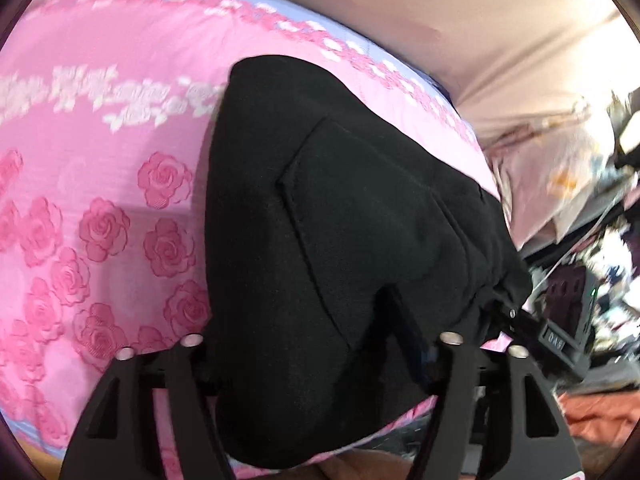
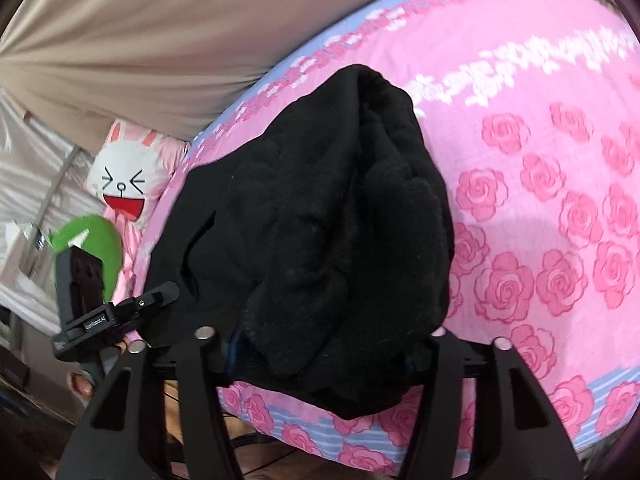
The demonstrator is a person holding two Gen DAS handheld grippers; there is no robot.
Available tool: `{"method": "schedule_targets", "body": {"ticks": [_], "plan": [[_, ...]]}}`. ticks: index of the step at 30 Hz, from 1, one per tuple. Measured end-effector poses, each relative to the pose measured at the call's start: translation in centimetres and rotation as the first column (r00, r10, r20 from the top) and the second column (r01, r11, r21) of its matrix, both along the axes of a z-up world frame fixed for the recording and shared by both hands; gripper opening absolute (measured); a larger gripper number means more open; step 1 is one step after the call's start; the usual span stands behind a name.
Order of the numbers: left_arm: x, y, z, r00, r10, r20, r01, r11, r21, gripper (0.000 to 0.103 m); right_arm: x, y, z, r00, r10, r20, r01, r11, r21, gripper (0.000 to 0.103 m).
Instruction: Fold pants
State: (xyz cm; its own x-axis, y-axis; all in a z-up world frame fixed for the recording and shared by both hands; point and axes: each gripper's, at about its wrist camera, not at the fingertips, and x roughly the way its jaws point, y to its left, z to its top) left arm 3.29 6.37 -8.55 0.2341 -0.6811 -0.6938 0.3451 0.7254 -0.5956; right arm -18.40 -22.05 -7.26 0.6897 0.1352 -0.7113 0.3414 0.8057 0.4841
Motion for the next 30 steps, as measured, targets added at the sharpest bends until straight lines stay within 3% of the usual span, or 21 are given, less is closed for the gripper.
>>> {"method": "schedule_targets", "body": {"ticks": [2, 4, 6, 9, 13, 17, 23, 30], "plan": [[0.5, 0.3, -0.9, 0.999, -0.005, -0.038, 0.003, 0.999, -0.051, 0.077, 0.2, -0.2, -0.5, 1.000, -0.007, 0.000, 0.007, 1.000, 0.019, 0.065], [0.9, 0.7, -1.2, 0.999, -0.007, -0.042, 0.003, 0.995, -0.097, 0.074, 0.3, -0.4, -0.9, 1.000, -0.012, 0.020, 0.011, 0.999, 0.038, 0.062], [0.9, 0.6, -1.0, 0.999, -0.030, -0.039, 0.025, 0.992, -0.123, 0.054, 0.4, 0.3, -0.5, 0.999, -0.006, 0.041, 0.006, 1.000, -0.001, 0.052], [-0.3, 0.1, 1.4, 0.997, -0.027, 0.076, 0.032, 0.998, -0.062, 0.038, 0.4, 2.1, 1.6, 0.998, 0.018, 0.065, -0.009, 0.991, -0.134, 0.041], [-2.2, -0.1, 5.1, 0.977, -0.037, 0.212, 0.041, 0.999, -0.015, 0.037, -0.2, 3.3, 4.5, 0.993, 0.040, 0.112, -0.019, 0.983, -0.185, 0.040], [-3.7, 0.6, 9.4, 0.945, -0.041, 0.325, 0.050, 0.999, -0.019, 0.037, -1.0, 4.4, 8.1, 0.981, 0.068, 0.182, -0.025, 0.973, -0.228, 0.040], [-5.7, 0.9, 17.0, 0.861, -0.026, 0.508, 0.054, 0.998, -0.039, 0.037, -1.9, 6.4, 15.2, 0.937, 0.129, 0.324, -0.011, 0.940, -0.342, 0.040], [-7.3, 1.6, 25.6, 0.698, 0.028, 0.715, 0.053, 0.994, -0.091, 0.038, -2.2, 8.2, 24.3, 0.830, 0.232, 0.507, 0.049, 0.875, -0.482, 0.041]]}}
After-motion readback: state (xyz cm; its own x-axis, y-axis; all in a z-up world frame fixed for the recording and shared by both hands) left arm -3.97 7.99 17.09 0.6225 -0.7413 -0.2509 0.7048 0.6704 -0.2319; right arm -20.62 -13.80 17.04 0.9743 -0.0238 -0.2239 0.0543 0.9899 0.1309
